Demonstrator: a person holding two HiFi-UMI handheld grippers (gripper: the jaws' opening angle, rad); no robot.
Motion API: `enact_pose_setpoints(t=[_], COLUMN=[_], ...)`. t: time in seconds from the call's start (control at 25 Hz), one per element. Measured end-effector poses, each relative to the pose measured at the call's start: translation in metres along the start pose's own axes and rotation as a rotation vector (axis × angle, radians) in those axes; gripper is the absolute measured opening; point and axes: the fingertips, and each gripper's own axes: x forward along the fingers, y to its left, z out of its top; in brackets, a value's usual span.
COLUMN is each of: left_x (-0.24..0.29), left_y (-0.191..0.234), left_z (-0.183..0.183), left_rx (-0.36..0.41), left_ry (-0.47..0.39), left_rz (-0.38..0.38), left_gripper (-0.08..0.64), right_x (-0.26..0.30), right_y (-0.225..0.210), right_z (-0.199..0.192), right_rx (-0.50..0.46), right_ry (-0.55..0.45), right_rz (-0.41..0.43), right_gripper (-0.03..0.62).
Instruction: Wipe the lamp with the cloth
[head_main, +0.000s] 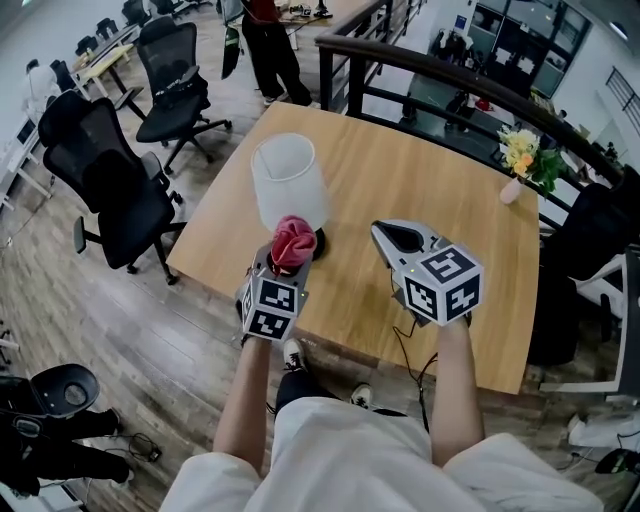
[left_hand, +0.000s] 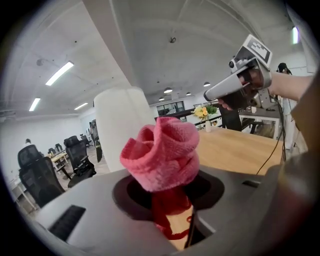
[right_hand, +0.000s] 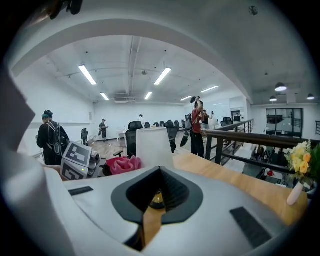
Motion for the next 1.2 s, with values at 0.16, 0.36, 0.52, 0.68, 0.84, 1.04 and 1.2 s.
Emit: enact_pose_setpoints(t=[0.16,0.36,0.52,0.68,0.84,1.04,1.2], left_x=[-0.020,-0.067,-0.070,-0.043,-0.014,0.001,0.012], left_y=[0.002,0.029,0.046,0.043,0.028,0.018,0.007], left_z=[0.024,0.106,0.146,0.147,0.129,0.113,0.097], left_rx=[0.013,0.127,0.208,0.258,0.283,0.275,0.275], left_ry=[-0.089,-0.280,-0.262,-0.130,-0.039,-0.016,0.020], left_rz=[0.043,0.180,0.233,0.237,0.215,0.208,0.181], left_gripper=[0.183,0.181,0.181,0.174,0.173,0.173,0.173], right_x=[-0.010,-0.026,-0.034,-0.039,-0.040,-0.039,-0.035], right_y=[-0.001,-0.007,-0.006,-0.009,-0.012,-0.018,-0.022], right_z=[0.001,0.004,0.006,0.002,-0.009,-0.021,-0.022], right_rx=[-0.002,0.017,0.013,0.043,0.032,0.051,0.058], right_ry=[-0.017,-0.054,-0.062,-0.053,-0.028,0.003,0.015], right_rz=[-0.019,-0.045,-0.064,-0.087,-0.090,-0.099,-0.088], right_gripper=[-0.009,-0.009,-0.009,-0.009,-0.009,-0.009,-0.009])
